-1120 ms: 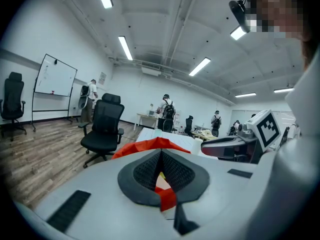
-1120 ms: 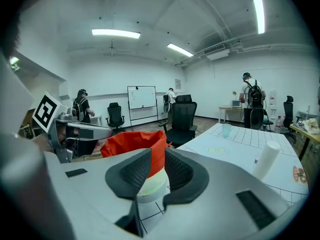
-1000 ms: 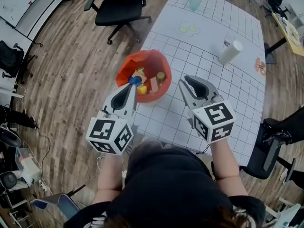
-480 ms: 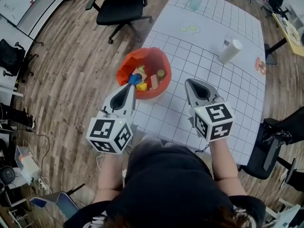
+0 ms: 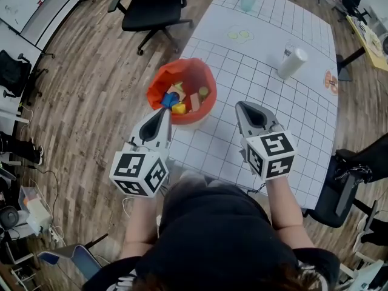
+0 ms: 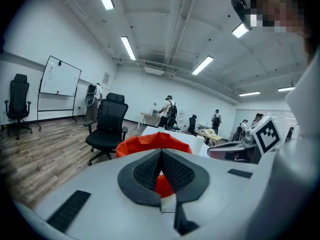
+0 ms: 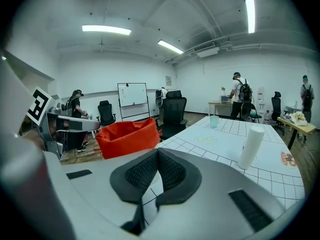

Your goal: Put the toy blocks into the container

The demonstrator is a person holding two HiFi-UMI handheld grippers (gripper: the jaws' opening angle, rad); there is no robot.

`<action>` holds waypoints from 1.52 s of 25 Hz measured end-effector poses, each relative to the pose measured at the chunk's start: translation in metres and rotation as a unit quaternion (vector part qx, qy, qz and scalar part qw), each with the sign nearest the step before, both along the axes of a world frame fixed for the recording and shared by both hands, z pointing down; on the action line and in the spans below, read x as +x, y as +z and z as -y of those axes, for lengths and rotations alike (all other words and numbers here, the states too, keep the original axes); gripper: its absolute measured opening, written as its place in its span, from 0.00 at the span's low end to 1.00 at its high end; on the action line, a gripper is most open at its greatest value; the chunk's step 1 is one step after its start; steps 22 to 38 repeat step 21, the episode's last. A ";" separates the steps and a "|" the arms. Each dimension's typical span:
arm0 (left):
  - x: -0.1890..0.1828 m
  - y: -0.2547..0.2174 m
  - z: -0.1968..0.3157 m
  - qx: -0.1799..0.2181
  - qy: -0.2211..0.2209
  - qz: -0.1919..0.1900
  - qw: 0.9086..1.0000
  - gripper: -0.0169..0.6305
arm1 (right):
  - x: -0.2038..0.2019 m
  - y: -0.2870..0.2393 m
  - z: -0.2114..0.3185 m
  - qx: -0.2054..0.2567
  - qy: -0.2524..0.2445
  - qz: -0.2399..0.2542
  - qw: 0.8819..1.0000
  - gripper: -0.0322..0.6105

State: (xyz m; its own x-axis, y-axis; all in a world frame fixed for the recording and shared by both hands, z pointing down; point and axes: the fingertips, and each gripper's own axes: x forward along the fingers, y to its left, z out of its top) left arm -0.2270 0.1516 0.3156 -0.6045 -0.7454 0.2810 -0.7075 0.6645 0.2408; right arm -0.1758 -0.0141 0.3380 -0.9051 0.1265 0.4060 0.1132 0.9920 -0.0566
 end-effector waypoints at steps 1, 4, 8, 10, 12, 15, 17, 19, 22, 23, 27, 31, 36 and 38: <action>0.000 0.000 0.000 0.000 0.000 0.000 1.000 0.07 | 0.000 0.000 0.000 -0.003 0.000 0.000 1.000 0.07; 0.001 0.001 0.000 0.000 -0.001 -0.001 1.000 0.07 | 0.001 0.001 0.000 -0.011 -0.001 -0.001 1.000 0.07; 0.001 0.002 -0.001 -0.001 -0.001 -0.003 1.000 0.07 | 0.000 0.001 -0.001 -0.016 -0.003 -0.004 1.000 0.07; 0.001 0.002 -0.002 -0.003 -0.001 -0.003 1.000 0.07 | 0.001 0.001 -0.001 -0.018 -0.005 -0.003 1.000 0.07; 0.000 0.001 -0.003 -0.003 -0.003 -0.002 1.000 0.07 | 0.002 -0.001 -0.001 -0.020 -0.007 -0.001 1.000 0.07; -0.003 0.000 -0.006 -0.003 -0.007 0.000 1.000 0.07 | 0.001 -0.004 -0.001 -0.022 -0.009 0.003 1.000 0.07; -0.004 -0.001 -0.006 -0.004 -0.008 0.000 1.000 0.07 | 0.000 -0.005 -0.001 -0.022 -0.011 0.002 1.000 0.07; -0.005 0.000 -0.008 -0.006 -0.010 0.000 1.000 0.07 | -0.001 -0.006 -0.002 -0.022 -0.015 0.001 1.000 0.07; -0.007 0.000 -0.010 -0.008 -0.013 0.000 1.000 0.07 | -0.002 -0.007 -0.003 -0.022 -0.020 0.000 1.000 0.07; -0.007 0.000 -0.010 -0.008 -0.013 0.000 1.000 0.07 | -0.002 -0.007 -0.003 -0.022 -0.020 0.000 1.000 0.07; -0.007 0.000 -0.010 -0.008 -0.013 0.000 1.000 0.07 | -0.002 -0.007 -0.003 -0.022 -0.020 0.000 1.000 0.07; -0.007 0.000 -0.010 -0.008 -0.013 0.000 1.000 0.07 | -0.002 -0.007 -0.003 -0.022 -0.020 0.000 1.000 0.07; -0.007 0.000 -0.010 -0.008 -0.013 0.000 1.000 0.07 | -0.002 -0.007 -0.003 -0.022 -0.020 0.000 1.000 0.07; -0.007 0.000 -0.010 -0.008 -0.013 0.000 1.000 0.07 | -0.002 -0.007 -0.003 -0.022 -0.020 0.000 1.000 0.07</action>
